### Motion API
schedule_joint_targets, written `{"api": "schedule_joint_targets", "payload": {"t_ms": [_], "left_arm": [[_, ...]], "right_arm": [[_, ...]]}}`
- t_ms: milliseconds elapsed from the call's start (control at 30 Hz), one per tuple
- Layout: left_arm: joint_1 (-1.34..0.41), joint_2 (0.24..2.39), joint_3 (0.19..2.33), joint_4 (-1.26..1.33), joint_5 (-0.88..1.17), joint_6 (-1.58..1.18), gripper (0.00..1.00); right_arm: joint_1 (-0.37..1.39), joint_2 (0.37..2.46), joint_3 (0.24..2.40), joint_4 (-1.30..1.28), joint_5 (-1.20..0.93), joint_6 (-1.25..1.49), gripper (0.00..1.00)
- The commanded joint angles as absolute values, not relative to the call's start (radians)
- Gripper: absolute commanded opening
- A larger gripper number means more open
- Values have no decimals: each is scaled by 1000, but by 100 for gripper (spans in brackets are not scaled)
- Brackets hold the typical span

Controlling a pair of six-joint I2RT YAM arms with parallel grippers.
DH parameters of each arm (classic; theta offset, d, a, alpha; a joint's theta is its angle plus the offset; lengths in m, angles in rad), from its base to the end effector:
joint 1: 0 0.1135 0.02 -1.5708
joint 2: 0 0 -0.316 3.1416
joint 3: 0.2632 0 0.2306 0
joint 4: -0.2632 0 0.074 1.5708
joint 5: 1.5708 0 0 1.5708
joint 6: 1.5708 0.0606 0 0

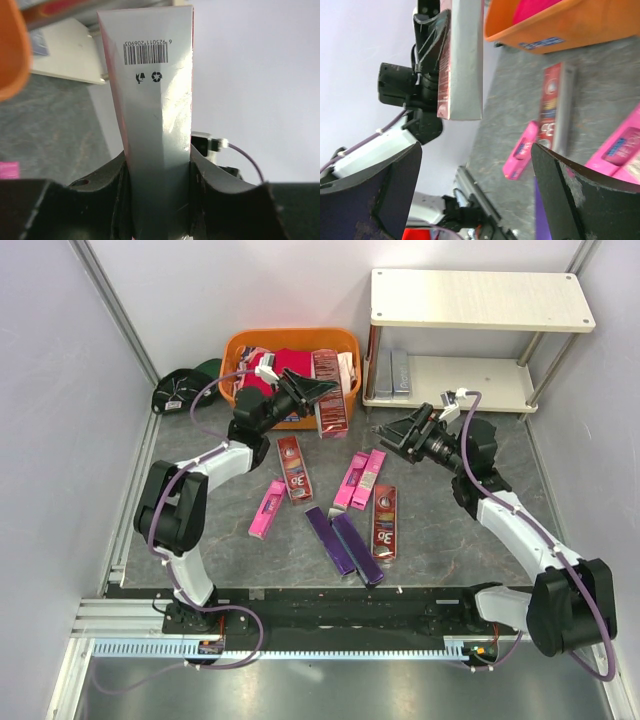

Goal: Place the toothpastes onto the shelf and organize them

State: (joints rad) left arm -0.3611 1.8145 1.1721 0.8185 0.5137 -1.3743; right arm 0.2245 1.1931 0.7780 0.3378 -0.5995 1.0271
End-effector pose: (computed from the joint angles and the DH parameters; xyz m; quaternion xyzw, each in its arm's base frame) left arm 0.3967 -0.1816 0.3570 -0.1311 0.6376 -0.6711 0.3549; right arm 0.2411 0.0901 0.3628 0.0893 0.7238 0.5558 0.3991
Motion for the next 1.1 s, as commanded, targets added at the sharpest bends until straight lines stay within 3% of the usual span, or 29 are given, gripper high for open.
{"api": "schedule_joint_targets", "payload": {"t_ms": [0,333,933,1000,1067], "left_arm": [[-388,1775,1195,1086,519,-1532,38],[-414,1818,1183,1129,506,-1600,37],[-414,1893,1196,1134,543,-1657,36],[-414,1908,1200,1144,543,-1664,35],[-414,1911,1197,1147,540,-1667,35]], "right_arm": [[253,1224,746,610,-667,1164,98],[374,1367,867,621,-614,1123,98],[417,1439,983,654,-621,1123,95],[423,1443,995,625,-612,1106,93],[426,1454,996,621,-621,1108,81]]}}
